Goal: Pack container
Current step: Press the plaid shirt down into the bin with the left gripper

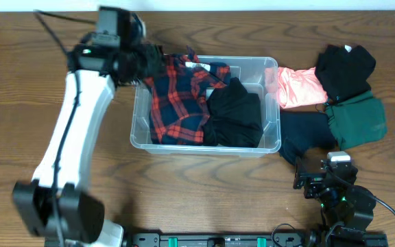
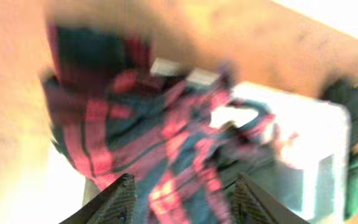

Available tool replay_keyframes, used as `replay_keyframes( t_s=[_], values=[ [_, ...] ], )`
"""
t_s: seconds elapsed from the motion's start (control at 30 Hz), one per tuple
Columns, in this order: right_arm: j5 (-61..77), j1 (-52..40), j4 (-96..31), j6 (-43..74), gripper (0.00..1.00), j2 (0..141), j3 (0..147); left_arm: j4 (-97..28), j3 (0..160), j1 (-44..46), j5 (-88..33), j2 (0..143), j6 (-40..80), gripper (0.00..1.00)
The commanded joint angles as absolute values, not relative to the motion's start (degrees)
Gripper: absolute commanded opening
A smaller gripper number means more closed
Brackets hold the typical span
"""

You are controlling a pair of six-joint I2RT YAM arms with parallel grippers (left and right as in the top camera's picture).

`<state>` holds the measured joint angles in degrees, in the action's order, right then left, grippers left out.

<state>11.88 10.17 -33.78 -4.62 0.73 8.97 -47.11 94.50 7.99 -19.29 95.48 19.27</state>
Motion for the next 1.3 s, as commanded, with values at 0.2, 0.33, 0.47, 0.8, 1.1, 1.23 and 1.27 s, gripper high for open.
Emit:
replay_keyframes(
  t_s=[0.2, 0.33, 0.47, 0.8, 1.1, 1.23, 1.27],
  values=[
    [12.25, 10.07, -33.87, -4.78, 0.99, 0.49, 8.88, -46.26, 93.67, 9.78, -13.15, 98.13, 17.78, 0.51],
    [12.25, 10.07, -33.87, -4.78, 0.99, 0.49, 8.88, -46.00, 93.54, 12.86, -10.04, 106.78, 16.19, 0.50],
    [12.25, 10.07, -33.87, -4.78, 0.99, 0.49, 8.88, -46.98, 93.54, 14.94, -8.29, 114.78, 16.34, 0.49],
    [12.25, 10.07, -33.87, -4.78, 0.99, 0.49, 8.88, -49.21, 94.48, 15.31, -5.72, 120.31, 16.56, 0.45],
    [12.25, 10.07, -33.87, -4.78, 0.99, 0.49, 8.88, -54.96, 107.15, 15.38, -5.72, 109.14, 16.51, 0.46],
    [12.25, 10.07, -33.87, -4.78, 0.99, 0.49, 8.88, -54.43, 107.26, 15.92, -6.00, 105.14, 16.32, 0.50],
    [12.25, 10.07, -33.87, -4.78, 0.99, 0.49, 8.88, -56.38, 107.24, 16.08, -6.61, 105.10, 16.34, 0.50]
  ],
)
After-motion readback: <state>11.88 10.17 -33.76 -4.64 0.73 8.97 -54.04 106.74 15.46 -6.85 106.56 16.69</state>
